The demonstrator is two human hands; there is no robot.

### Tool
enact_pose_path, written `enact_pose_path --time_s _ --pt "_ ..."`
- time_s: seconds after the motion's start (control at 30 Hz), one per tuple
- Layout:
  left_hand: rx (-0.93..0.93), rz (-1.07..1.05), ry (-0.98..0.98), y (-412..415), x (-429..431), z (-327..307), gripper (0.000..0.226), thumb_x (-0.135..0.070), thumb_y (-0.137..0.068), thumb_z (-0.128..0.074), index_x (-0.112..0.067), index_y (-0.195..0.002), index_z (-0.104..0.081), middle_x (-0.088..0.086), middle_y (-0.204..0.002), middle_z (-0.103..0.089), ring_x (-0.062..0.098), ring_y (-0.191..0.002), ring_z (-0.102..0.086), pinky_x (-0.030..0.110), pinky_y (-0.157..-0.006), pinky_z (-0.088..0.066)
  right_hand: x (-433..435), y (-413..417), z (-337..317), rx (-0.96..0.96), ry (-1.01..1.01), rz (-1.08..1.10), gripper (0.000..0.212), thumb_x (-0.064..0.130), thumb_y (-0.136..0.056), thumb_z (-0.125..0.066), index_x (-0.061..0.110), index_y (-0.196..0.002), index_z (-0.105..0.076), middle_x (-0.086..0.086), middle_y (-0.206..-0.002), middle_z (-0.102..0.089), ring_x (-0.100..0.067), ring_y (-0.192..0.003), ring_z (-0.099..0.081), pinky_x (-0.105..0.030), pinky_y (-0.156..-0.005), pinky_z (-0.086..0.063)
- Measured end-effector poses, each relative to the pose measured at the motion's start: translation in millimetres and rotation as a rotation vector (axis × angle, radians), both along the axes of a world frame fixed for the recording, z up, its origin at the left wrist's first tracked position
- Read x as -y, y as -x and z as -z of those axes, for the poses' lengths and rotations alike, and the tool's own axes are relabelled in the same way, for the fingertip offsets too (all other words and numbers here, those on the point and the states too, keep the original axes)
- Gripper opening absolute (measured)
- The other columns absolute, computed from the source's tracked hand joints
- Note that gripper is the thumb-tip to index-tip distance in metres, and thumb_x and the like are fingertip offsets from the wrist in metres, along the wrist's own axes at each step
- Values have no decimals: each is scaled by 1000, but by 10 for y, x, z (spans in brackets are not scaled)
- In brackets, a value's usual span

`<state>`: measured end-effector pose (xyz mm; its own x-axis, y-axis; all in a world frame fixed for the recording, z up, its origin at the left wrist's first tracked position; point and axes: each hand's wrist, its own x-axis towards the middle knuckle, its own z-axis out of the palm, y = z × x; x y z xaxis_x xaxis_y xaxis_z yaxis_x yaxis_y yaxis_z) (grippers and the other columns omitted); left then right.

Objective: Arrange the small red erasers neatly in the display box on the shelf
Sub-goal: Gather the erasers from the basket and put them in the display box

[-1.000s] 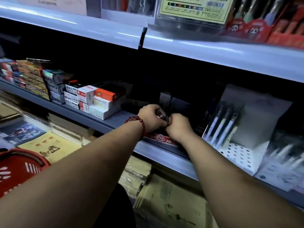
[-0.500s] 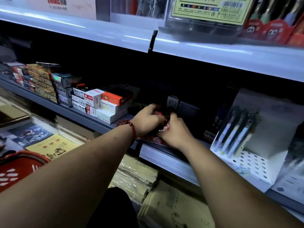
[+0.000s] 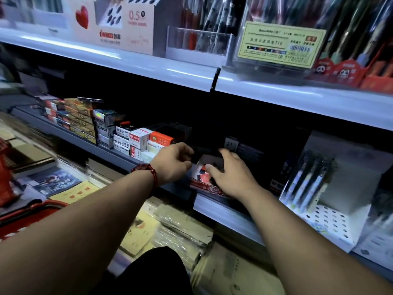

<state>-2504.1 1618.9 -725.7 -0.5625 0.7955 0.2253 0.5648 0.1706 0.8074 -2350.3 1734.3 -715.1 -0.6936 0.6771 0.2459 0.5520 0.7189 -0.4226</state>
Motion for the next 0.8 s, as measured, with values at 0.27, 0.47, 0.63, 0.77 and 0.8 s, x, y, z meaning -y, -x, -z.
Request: enact_pose_path --time_s 0.27,0.47,0.63,0.77,0.8 --pt "-272 -127 177 484 1099 -94 51 -30 -84 -79 -19 -130 -60 2 -125 -67 19 -118 -63 34 -103 -51 795 687 -105 42 -135 -265 54 32 -90 -58 23 -143 -49 -5 -138 -54 -31 -127 -53 -42 -109 -43" --pt "-354 -233 383 845 2021 31 66 -37 -83 -79 -20 -141 -52 3 -138 -60 21 -126 -58 29 -100 -47 1586 1382 89 141 -103 -506 61 37 -94 -61 23 -150 -41 -6 -152 -44 -29 -140 -42 -39 -112 -39" --pt "-357 -336 558 1181 2794 253 72 -40 -81 -81 -19 -143 -49 4 -141 -59 24 -130 -56 36 -105 -46 2210 1927 352 214 -79 -644 60 42 -90 -63 27 -145 -44 -3 -145 -48 -29 -131 -50 -41 -105 -45" --pt "-301 -428 638 1437 3378 586 71 -41 -80 -81 -21 -140 -49 5 -139 -60 25 -127 -57 36 -103 -47 2660 2362 603 279 -59 -759 59 37 -84 -71 18 -137 -52 -9 -136 -54 -29 -130 -51 -37 -105 -44" --pt "-294 -442 664 1499 3505 692 70 -42 -79 -81 -21 -138 -50 5 -138 -60 26 -126 -57 36 -102 -48 2760 2474 696 301 -55 -782 60 35 -81 -73 18 -135 -53 -10 -134 -56 -29 -128 -52 -38 -105 -45"
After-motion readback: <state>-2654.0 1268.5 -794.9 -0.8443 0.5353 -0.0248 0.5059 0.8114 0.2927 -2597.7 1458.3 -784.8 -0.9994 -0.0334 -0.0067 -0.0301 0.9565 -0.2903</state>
